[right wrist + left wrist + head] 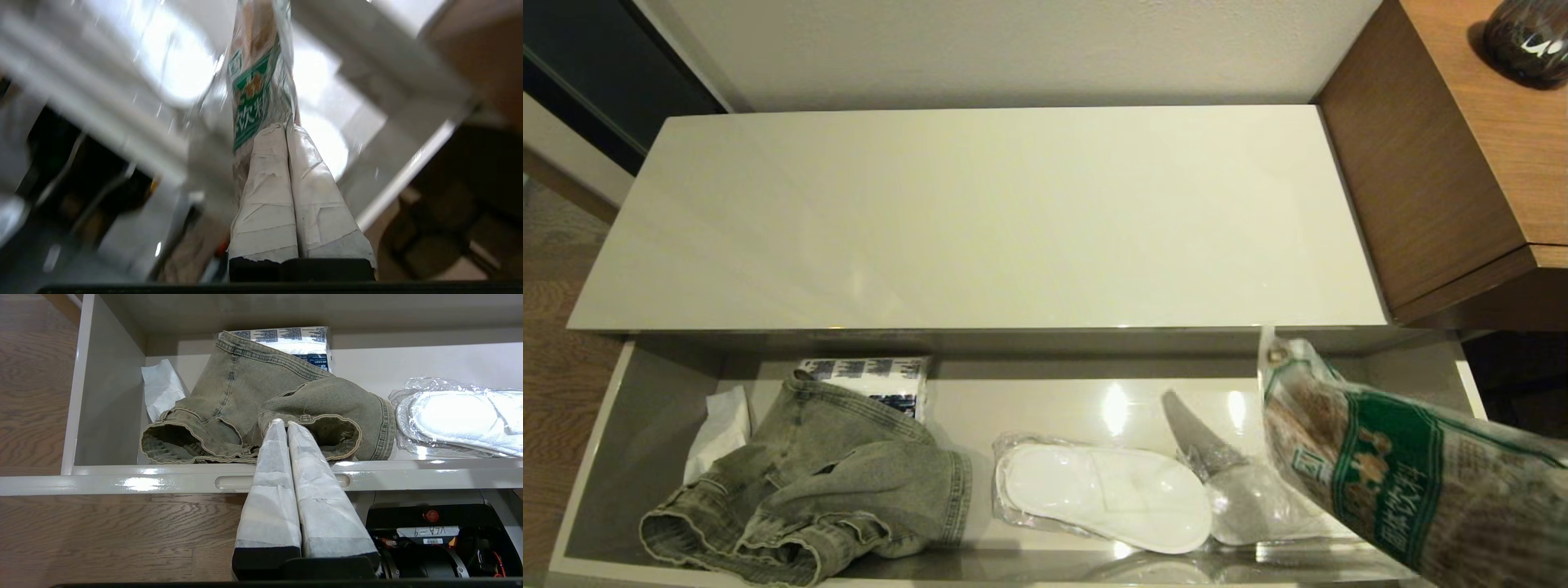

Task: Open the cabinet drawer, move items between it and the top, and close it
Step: Put the solid drinks in the drawer

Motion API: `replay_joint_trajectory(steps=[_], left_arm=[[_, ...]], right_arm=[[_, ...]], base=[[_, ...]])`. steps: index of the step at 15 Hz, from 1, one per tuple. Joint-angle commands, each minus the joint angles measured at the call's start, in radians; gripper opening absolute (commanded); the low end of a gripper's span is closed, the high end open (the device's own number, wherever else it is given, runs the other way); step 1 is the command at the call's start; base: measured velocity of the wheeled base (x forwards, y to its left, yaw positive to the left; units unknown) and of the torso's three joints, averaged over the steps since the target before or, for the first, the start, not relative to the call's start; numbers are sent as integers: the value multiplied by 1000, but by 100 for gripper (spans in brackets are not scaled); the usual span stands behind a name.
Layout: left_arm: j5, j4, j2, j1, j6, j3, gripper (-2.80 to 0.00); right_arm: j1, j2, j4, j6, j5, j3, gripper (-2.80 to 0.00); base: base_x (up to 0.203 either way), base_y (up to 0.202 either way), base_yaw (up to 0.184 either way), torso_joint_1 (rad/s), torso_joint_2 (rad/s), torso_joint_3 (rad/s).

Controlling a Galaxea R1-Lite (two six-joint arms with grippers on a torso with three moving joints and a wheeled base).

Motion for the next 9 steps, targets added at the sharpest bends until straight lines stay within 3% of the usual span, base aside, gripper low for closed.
replay_joint_trajectory(steps=[1,3,4,6,9], left_arm=[[0,0,2,0,0,0,-280],[0,0,2,0,0,0,-280],[0,0,2,0,0,0,-280],[0,0,2,0,0,0,-280],[0,0,2,0,0,0,-280]], right_arm=[[3,139,-203,-3,-15,67,-280],[9,168,-233,3,-19,92,-280],[9,169,-252,3,-20,102,0],[10,167,-335,2,-25,168,0],[10,122,-347,4,-31,202,0]], base=[[0,0,0,0,0,0],[0,0,0,0,0,0],[0,0,0,0,0,0],[0,0,0,0,0,0],[0,0,0,0,0,0]])
